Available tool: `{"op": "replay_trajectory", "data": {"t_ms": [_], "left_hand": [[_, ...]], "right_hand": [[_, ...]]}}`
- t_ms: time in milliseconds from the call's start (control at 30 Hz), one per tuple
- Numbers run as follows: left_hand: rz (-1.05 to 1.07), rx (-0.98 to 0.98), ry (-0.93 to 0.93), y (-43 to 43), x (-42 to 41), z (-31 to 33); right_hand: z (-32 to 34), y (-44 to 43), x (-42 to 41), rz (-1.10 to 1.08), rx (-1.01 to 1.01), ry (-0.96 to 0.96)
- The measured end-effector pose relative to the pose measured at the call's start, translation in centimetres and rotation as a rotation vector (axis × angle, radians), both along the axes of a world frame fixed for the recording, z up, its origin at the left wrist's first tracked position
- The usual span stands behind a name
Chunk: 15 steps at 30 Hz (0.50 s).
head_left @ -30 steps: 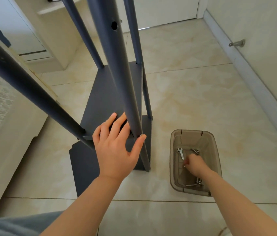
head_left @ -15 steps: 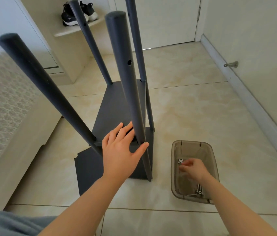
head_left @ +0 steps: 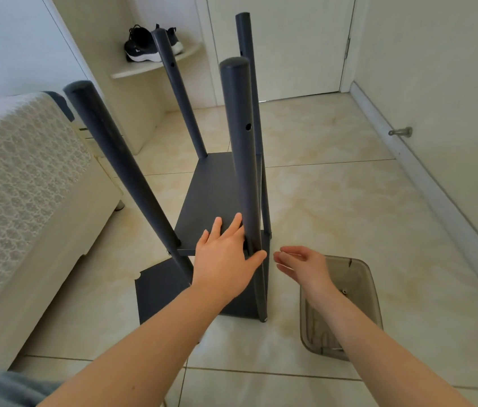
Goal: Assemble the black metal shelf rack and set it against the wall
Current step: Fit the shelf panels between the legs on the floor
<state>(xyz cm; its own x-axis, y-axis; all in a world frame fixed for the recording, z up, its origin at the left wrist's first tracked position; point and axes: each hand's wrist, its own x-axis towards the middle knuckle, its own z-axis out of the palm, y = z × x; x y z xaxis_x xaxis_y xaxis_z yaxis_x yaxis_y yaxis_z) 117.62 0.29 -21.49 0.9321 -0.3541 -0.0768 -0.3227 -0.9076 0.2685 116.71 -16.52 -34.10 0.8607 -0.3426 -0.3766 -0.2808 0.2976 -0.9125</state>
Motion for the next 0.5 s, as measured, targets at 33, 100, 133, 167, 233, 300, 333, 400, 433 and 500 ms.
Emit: {"op": "replay_trajectory", "data": {"t_ms": [33, 100, 133, 167, 233, 300, 333, 400, 433, 500], "left_hand": [[0.002, -0.002, 0.029, -0.2, 0.1, 0.2], [0.010, 0.004, 0.071, -0.5, 0.3, 0.7], [0.008, 0.015, 0.082, -0.6, 0.4, 0.9], [0.001, 0.025, 0.090, -0.8, 0.5, 0.9], [0.001, 0.024, 0.102, -0.9, 0.8, 0.9], [0.016, 0.006, 0.101, -0.7, 1.2, 0.7], [0.022, 0.002, 0.099, -0.4, 1.4, 0.6], [0.040, -0.004, 0.103, 0.2, 2.0, 0.6], [0.053, -0.015, 0.113, 0.6, 2.3, 0.7], [0.073, -0.064, 0.119, 1.5, 3.4, 1.1]], "right_hand": [[0.5, 0.8, 0.1, 0.016, 0.014, -0.007], [1.2, 2.2, 0.1, 0.035, 0.012, -0.008], [1.4, 2.7, 0.1, 0.046, -0.006, -0.002], [1.6, 3.2, 0.2, 0.065, -0.039, 0.004], [1.9, 4.0, 0.3, 0.112, -0.120, 0.009], [2.0, 4.7, 0.4, 0.141, -0.165, -0.008], [2.1, 4.9, 0.4, 0.152, -0.172, -0.026], [2.3, 5.1, 0.8, 0.191, -0.188, -0.059], [2.5, 5.1, 1.1, 0.216, -0.202, -0.067], [3.5, 5.1, 2.3, 0.274, -0.245, -0.077]]}}
